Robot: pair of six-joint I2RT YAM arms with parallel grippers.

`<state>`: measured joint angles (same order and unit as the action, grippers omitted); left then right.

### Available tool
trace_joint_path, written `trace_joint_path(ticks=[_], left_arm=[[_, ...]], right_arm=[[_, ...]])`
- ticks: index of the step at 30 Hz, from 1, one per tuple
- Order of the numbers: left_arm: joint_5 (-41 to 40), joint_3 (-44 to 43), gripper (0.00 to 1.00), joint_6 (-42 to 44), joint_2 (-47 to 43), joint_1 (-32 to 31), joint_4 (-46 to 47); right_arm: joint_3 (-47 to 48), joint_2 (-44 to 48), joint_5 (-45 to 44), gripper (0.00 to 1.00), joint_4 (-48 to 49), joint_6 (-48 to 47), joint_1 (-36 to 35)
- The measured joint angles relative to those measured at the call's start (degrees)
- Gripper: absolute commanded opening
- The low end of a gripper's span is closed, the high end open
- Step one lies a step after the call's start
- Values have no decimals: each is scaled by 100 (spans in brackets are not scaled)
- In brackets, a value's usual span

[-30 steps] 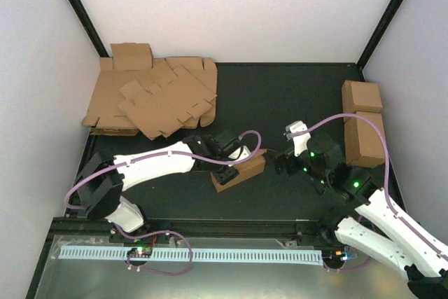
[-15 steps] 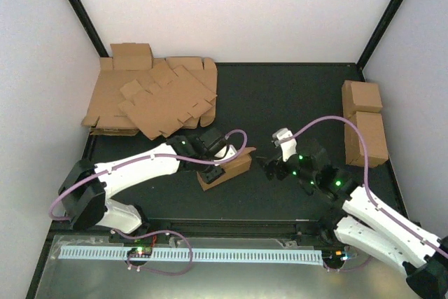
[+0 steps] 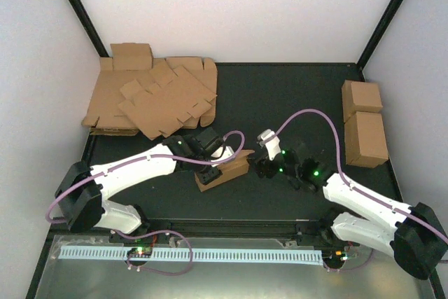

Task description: Fold the paper box

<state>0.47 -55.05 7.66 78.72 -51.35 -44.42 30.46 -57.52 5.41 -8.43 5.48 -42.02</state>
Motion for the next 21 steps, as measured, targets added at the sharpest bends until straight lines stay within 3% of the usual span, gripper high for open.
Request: trace_joint_path(ticks=[4,12,21], left_arm=[[31,2,56,28,0,2,-4],[66,11,55,61,-20,4,-4],[61,81,54,61,-378,39,-59]], right_arm=[[-380,33,-76,80,588,-319,0],[-553,-105,-149,62,1368,-903,0],[-520,-382,42,63,1578,-1318,0]])
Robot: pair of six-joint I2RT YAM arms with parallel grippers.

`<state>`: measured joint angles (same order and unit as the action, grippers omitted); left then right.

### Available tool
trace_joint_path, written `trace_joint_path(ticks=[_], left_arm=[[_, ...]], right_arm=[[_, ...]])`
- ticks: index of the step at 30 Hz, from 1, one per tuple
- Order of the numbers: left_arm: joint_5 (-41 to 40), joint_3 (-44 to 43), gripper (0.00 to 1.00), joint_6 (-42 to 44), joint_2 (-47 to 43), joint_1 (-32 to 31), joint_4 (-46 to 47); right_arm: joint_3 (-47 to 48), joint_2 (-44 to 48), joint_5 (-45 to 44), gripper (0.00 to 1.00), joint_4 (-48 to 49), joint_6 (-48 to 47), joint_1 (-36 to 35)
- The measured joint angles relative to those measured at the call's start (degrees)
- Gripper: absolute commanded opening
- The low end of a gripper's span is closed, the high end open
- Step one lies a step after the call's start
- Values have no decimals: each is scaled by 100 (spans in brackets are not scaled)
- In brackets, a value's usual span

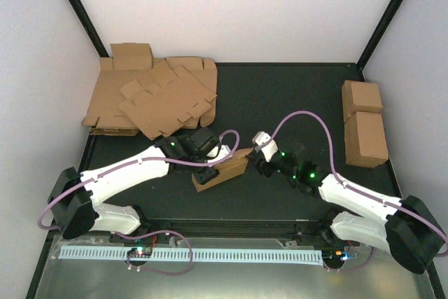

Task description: Fold the paper box

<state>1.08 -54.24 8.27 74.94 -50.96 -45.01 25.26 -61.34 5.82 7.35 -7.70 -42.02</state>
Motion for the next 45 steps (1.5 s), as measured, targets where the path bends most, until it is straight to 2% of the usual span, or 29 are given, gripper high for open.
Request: trace_joint_path(ticks=[10,16,24,29,36,45], left_arm=[[4,37,53,2,-192,0,2],[4,39,52,2,-260,0,4],[61,57,52,4,-501,0,9],[164,138,52,9,-684,0,46],[247,177,51,9,-706,0,50],[260,190,51,9,-710,2,33]], right_arm=[[0,420,-111,67,-70,-446,0],[-61,979,-232,68,-70,-546,0],[-66,1005,-293,68,-81,-595,0],[-66,946,-293,65,-79,-592,0],[-66,903,-280,53,2,-629,0],[-66,778,-142,53,42,-743,0]])
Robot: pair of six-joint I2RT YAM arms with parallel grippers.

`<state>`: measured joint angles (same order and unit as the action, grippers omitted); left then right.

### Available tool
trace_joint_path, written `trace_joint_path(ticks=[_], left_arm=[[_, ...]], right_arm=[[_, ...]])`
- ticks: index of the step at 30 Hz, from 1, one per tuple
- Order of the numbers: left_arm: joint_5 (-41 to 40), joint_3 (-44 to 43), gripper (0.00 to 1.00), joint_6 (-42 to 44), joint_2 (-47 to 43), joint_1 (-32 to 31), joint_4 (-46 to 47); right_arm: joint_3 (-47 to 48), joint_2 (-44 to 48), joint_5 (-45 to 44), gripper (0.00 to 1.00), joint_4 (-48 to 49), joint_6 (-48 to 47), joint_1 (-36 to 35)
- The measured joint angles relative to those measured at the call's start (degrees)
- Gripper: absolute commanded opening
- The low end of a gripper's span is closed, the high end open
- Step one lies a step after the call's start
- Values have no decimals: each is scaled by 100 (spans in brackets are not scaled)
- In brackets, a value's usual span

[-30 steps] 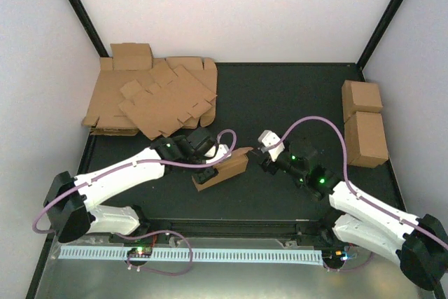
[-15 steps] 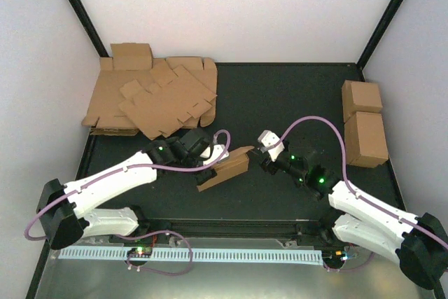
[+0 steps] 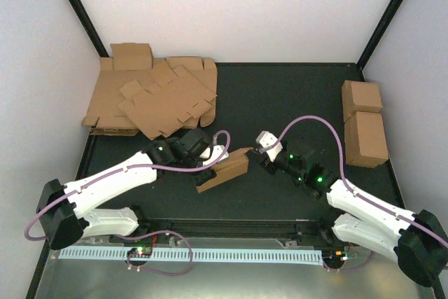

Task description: Fold the paper box

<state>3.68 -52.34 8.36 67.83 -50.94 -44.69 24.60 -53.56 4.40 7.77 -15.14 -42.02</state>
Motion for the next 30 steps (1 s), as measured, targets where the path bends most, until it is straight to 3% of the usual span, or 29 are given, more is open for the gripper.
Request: trace_joint_path(ticks=[17,27,30], left_arm=[[-2,22,50,0,-122,17,26],[87,22,49,9,-153,17,50],[107,31,49,17,-160,20,37]], right_arm=[[-192,125,520,59,-46,-83,0],[-236,103,496,49,2,-114,0],[-208,-90,485,41,39,-140,0]])
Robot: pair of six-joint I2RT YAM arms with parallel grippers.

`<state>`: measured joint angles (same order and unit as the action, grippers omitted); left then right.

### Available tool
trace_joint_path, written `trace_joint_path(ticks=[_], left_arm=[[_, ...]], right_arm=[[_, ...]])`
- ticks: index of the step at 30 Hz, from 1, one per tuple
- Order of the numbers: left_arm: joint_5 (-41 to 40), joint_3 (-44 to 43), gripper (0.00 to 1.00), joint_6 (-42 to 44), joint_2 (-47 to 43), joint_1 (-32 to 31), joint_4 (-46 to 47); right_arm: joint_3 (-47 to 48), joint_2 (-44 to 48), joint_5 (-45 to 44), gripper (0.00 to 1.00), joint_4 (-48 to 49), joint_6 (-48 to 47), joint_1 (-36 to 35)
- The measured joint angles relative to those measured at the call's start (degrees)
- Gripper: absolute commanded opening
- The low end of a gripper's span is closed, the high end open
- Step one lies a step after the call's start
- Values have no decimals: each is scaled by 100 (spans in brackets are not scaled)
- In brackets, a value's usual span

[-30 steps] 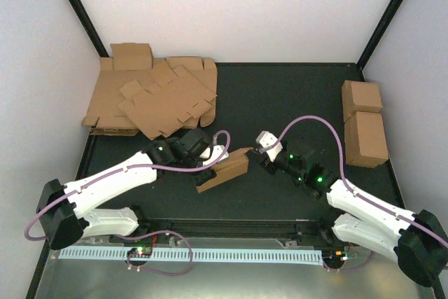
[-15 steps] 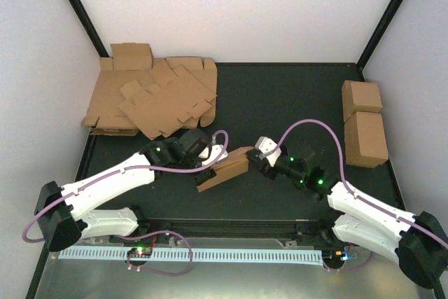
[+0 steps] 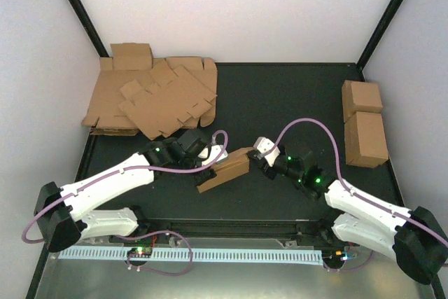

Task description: Fold the paper box

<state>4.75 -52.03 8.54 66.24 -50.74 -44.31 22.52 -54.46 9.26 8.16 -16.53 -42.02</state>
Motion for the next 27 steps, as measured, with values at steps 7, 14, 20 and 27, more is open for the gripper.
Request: trace_joint_path(ticks=[7,14,20,27], left_arm=[[50,0,48,26,0,0,20],[39,0,48,35,31,0,66],[28,0,47,28,76,0,129],[22,0,45,-37,356,-63,208]], right_arm=[[238,-179,81,26,-7,-50,0],[302,-175,286,2,-210,33,-17],[546,-188,341,2,-621,334,-7],[802,-304,345,2,-1220,787,7]])
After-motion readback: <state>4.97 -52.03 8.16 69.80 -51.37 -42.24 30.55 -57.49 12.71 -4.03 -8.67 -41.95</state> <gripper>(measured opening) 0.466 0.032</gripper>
